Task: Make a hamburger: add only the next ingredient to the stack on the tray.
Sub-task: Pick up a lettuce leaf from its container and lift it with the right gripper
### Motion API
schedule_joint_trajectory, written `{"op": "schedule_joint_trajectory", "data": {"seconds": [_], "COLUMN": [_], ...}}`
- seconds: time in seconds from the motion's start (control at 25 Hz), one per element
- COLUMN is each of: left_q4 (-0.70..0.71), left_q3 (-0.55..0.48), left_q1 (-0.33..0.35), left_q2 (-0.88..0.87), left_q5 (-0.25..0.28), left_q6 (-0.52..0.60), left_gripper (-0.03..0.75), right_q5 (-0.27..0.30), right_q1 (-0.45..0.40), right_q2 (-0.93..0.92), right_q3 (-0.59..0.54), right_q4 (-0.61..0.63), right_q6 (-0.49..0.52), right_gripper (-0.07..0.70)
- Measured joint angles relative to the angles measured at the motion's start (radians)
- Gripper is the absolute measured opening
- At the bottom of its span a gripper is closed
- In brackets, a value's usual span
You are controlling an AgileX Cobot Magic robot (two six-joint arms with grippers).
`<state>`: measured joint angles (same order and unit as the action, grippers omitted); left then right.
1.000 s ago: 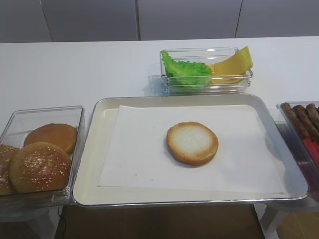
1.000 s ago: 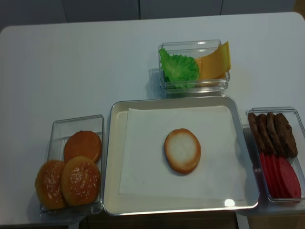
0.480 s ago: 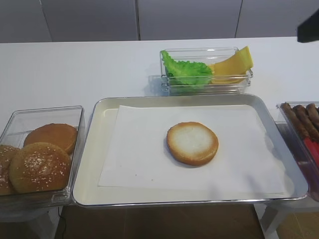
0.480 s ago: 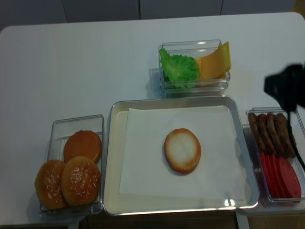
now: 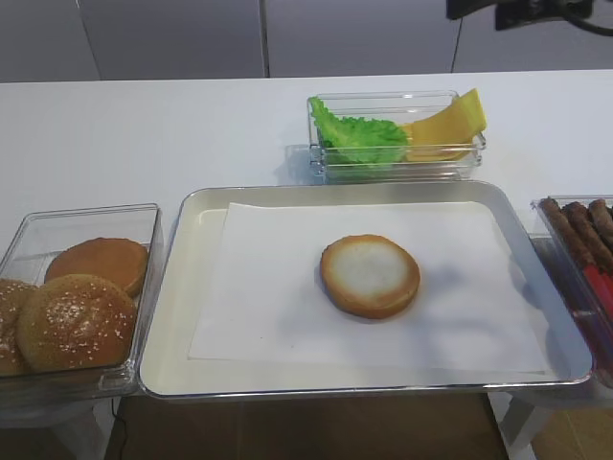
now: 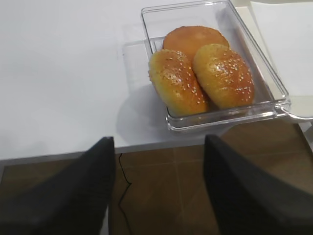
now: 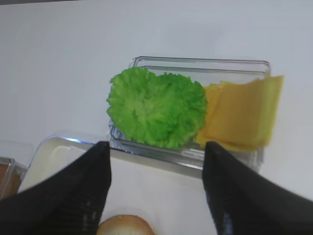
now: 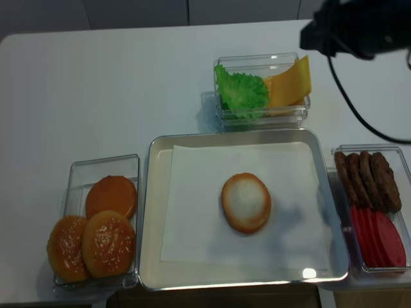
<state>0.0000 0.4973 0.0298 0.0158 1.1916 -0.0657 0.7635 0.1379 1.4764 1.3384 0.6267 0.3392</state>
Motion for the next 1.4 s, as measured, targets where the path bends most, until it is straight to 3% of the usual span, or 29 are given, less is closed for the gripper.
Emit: {"op": "schedule_joint_trajectory", "data": {"seconds": [0.36,0.72,1.16,1.4], "left_q4": [0.000,0.000,0.000,0.000], "left_q3": [0.000,0.000,0.000,-0.001], "left_q1": [0.000,0.000,0.000,0.000], "left_q2": [0.000,0.000,0.000,0.000], "left_q5": [0.000,0.000,0.000,0.000], "left_q6": [0.000,0.000,0.000,0.000], "left_gripper": [0.425,0.425,0.425,0.425], "right_q5": [0.004,0.024,0.043,0.048], "right_q1": [0.137,0.184,0.206,0.206], "right_q2": [0.327,0.565,0.670,0.672], "right_q3": [0.284,0.479,0.524,0.524], "right_q4": [0.012,0.018,0.022,-0.003], "right_q6": [0.021,0.046,0.051,0.052], "right_gripper": [0.447,0.447,0.437,0.314]}}
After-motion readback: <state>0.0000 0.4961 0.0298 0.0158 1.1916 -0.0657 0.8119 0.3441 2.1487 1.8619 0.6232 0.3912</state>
